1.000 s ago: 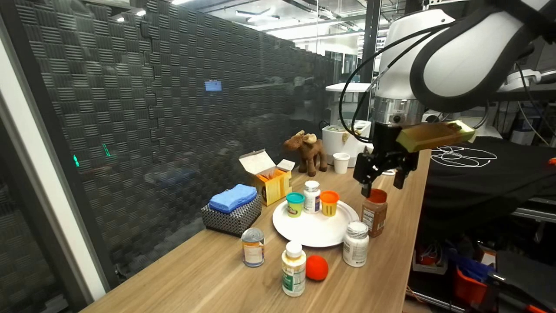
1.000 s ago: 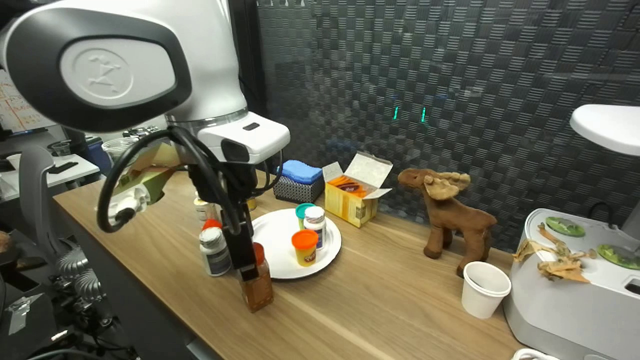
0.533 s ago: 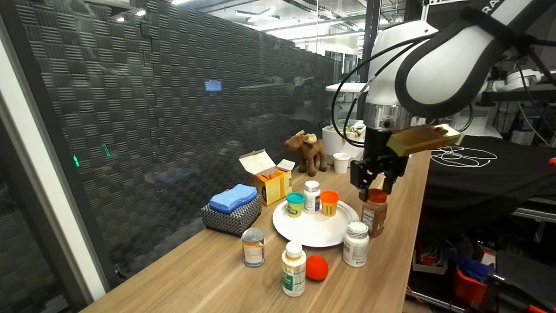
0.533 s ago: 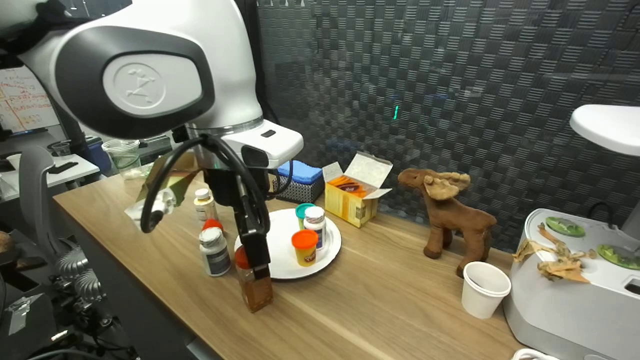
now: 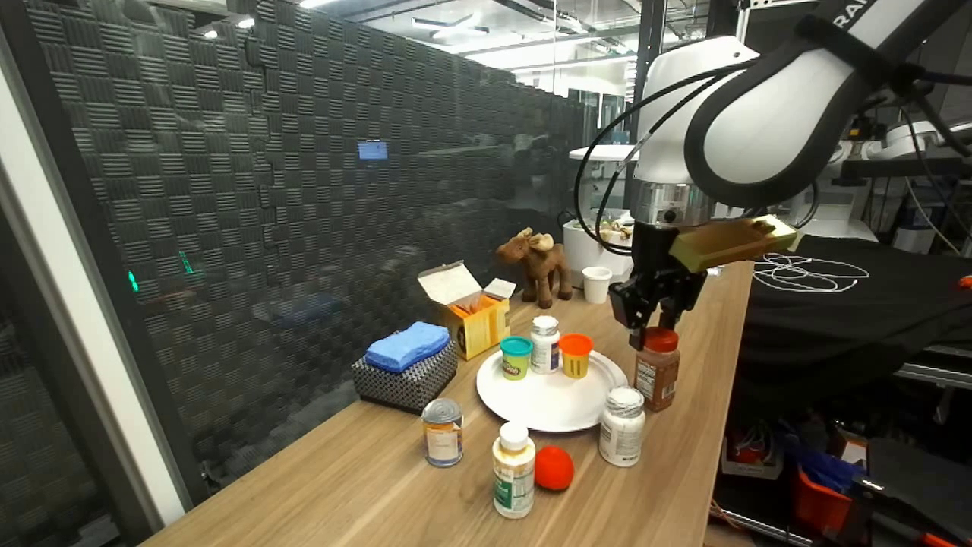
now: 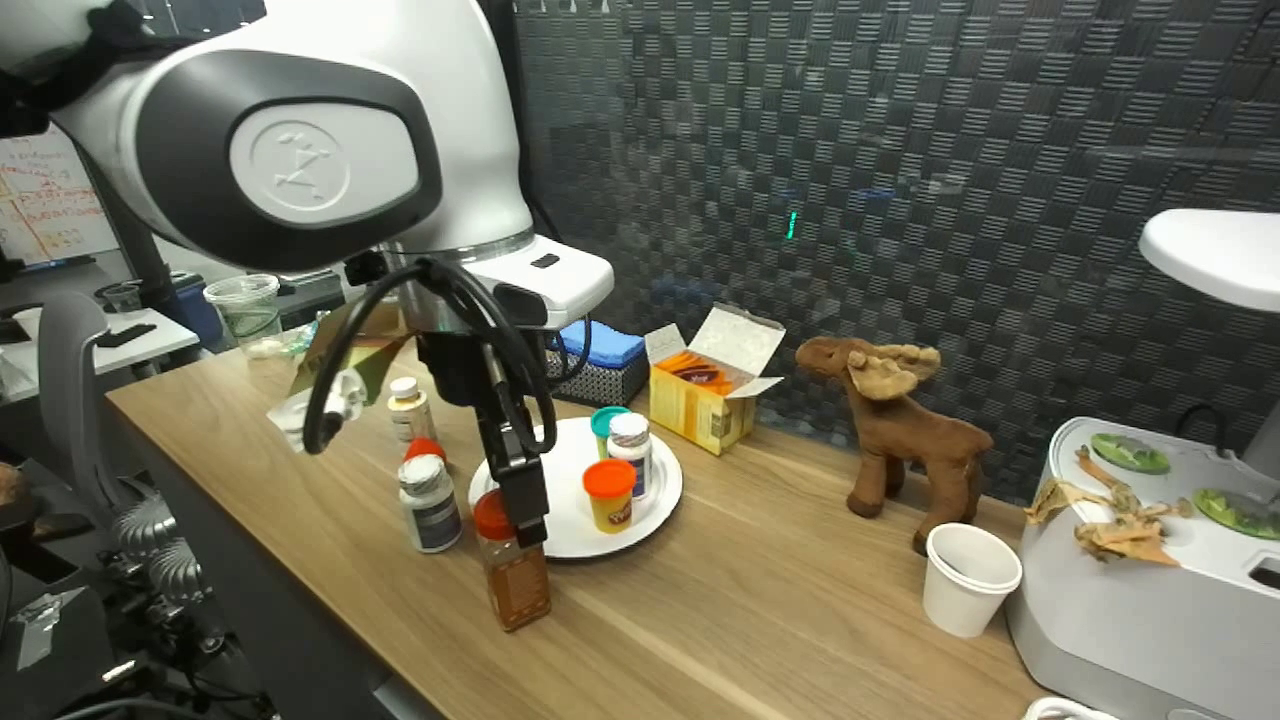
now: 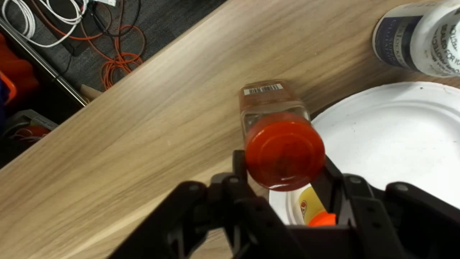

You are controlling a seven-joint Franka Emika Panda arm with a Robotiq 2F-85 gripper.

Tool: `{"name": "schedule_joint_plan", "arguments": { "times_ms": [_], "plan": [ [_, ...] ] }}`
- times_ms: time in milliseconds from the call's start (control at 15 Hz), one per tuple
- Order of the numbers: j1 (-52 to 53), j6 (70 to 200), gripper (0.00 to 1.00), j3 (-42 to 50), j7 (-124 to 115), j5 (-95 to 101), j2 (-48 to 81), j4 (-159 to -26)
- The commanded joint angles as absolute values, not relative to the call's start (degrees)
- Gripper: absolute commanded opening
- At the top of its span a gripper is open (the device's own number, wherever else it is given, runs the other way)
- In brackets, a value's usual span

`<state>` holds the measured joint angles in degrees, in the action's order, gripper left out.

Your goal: Pick up the bottles and small containers from the table and put them on the white plate.

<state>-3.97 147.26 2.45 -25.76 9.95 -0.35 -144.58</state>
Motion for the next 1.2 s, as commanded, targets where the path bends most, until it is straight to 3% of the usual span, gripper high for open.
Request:
{"name": "schedule_joint_plan", "arguments": {
  "times_ms": [0, 467, 1133],
  "plan": [
    [-3.2, 146.1, 0.25, 2.0, -30.8, 13.8, -4.5, -145.5],
    [-2.1, 143.8, 0.24, -3.0, -36.4, 17.6, -8.0, -142.2],
    [1.8, 143.6, 0.23, -4.5, -34.1, 14.0, 5.0, -130.2]
  ]
}}
